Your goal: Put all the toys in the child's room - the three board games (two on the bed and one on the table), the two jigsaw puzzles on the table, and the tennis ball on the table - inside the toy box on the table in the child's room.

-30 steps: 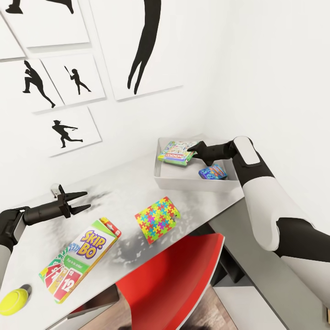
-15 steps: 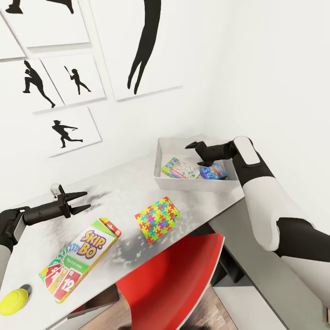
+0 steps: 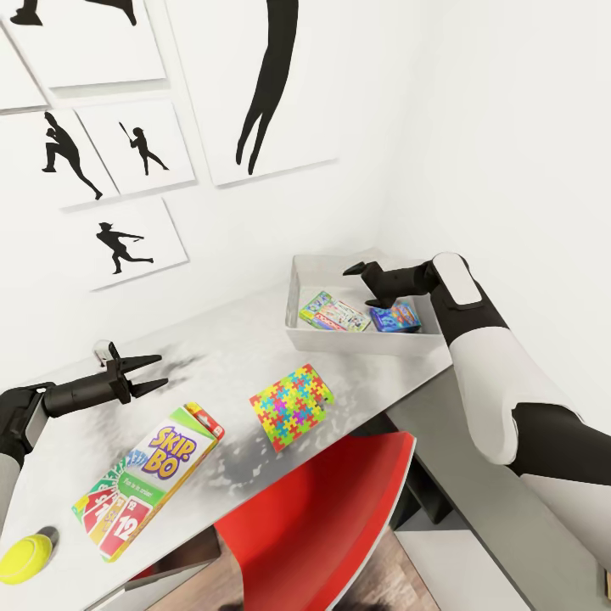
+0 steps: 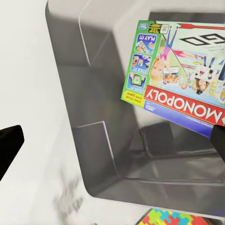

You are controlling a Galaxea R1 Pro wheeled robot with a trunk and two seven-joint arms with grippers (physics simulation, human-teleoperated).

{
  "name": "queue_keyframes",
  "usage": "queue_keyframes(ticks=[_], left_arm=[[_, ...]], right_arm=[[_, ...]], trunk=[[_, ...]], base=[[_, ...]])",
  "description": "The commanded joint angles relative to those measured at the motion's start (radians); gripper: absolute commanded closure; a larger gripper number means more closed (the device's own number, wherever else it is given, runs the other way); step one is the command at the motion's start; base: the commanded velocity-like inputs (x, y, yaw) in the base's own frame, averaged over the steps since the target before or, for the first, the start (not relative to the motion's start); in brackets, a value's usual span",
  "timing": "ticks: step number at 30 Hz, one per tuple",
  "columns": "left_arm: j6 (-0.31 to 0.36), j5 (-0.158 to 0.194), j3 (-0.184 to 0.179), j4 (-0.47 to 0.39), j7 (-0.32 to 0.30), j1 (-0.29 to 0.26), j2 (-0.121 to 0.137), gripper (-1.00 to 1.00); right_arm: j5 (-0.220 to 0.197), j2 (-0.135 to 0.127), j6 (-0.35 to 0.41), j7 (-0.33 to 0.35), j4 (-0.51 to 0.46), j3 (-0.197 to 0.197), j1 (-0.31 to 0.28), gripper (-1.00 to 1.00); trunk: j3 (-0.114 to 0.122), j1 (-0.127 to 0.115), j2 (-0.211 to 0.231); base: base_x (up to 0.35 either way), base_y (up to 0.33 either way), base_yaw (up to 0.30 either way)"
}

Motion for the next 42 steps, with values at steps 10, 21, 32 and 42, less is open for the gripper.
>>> queue_keyframes(ticks=[10,21,32,42], left_arm=[[0.011,0.0,0.0,0.0,-0.005,-0.001,0.001,-1.0],[0.011,0.0,0.0,0.0,-0.005,-0.001,0.001,-1.0],[0.011,0.002,0.0,0.0,-0.006,-0.001,0.002,-1.0],[0.011,0.003,0.004,0.0,-0.007,-0.001,0.014,-1.0]], right_arm=[[-0.008,0.001,0.002,-0.011,-0.002,-0.005,-0.001,-1.0],[-0.007,0.0,0.0,-0.011,-0.008,-0.006,0.002,-1.0],[-0.007,0.0,0.0,-0.011,-0.01,-0.008,0.002,-1.0],[-0.007,0.001,-0.002,-0.011,-0.01,-0.01,0.005,-1.0]], trunk=[[-0.002,0.001,-0.002],[-0.002,0.001,-0.002],[-0.002,0.001,-0.002],[0.007,0.001,-0.002]], base=[[0.0,0.0,0.0],[0.0,0.0,0.0],[0.0,0.0,0.0],[0.0,0.0,0.0]])
